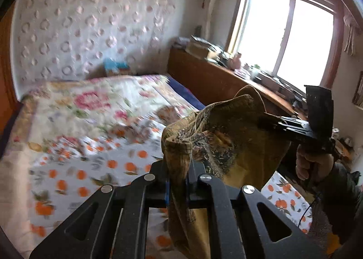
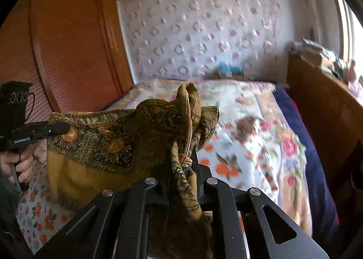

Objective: Fold small clothes
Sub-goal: 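Carry the folded bundle with both grippers toward the yellow plush toy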

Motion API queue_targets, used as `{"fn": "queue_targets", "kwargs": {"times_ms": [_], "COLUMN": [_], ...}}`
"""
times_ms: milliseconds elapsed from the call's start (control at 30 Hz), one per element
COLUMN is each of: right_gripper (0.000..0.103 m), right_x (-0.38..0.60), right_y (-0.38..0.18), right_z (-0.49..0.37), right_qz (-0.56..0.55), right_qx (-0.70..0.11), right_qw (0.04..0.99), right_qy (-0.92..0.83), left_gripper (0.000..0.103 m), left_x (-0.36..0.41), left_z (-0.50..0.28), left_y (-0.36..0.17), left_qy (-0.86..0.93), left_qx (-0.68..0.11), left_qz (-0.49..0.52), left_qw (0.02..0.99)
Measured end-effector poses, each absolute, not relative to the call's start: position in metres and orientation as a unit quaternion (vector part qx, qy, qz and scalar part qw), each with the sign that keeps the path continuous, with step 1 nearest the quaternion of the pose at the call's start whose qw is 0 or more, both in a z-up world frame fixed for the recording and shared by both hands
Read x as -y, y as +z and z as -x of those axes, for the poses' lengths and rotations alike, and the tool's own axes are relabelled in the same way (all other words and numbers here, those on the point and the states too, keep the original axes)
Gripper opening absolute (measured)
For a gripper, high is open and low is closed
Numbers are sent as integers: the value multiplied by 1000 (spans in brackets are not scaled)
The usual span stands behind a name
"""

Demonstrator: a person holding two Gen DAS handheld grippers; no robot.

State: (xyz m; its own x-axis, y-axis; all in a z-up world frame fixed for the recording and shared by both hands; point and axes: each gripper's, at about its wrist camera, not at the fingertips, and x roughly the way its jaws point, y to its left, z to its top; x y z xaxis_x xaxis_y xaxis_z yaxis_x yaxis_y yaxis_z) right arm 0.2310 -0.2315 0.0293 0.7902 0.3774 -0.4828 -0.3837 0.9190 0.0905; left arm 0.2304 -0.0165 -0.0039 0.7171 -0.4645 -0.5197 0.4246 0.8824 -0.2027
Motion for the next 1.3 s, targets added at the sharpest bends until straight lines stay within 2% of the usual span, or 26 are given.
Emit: {"fn": "queue_targets", "kwargs": {"times_ms": [233,433,733,1067,1300], "right_gripper": [12,12,12,12,14], "right_x": [168,110,23,-77,-130], "right_y": [44,48,64,94,68], "right_z": [-249,-283,-360,-405,-425], "right_qz": [45,76,158,262,270], "right_qx": [-230,-222,-220,-191,-217], "right_qw": [938,921,884,839,823], "right_qy": [256,310,380,436,449], "left_gripper": [9,9,9,9,9], "left_x": [-50,-106,-185,-241,-269], "left_z": [-201,-187,-155,-123,-126], "left_y": [13,7,-12,-48,-79], "left_qy": [-167,-108,-17,58,97], "left_qx": [-260,-256,-235,-222,-251], "left_qz": [28,44,82,146,159], "left_qw": [950,960,968,962,950]}}
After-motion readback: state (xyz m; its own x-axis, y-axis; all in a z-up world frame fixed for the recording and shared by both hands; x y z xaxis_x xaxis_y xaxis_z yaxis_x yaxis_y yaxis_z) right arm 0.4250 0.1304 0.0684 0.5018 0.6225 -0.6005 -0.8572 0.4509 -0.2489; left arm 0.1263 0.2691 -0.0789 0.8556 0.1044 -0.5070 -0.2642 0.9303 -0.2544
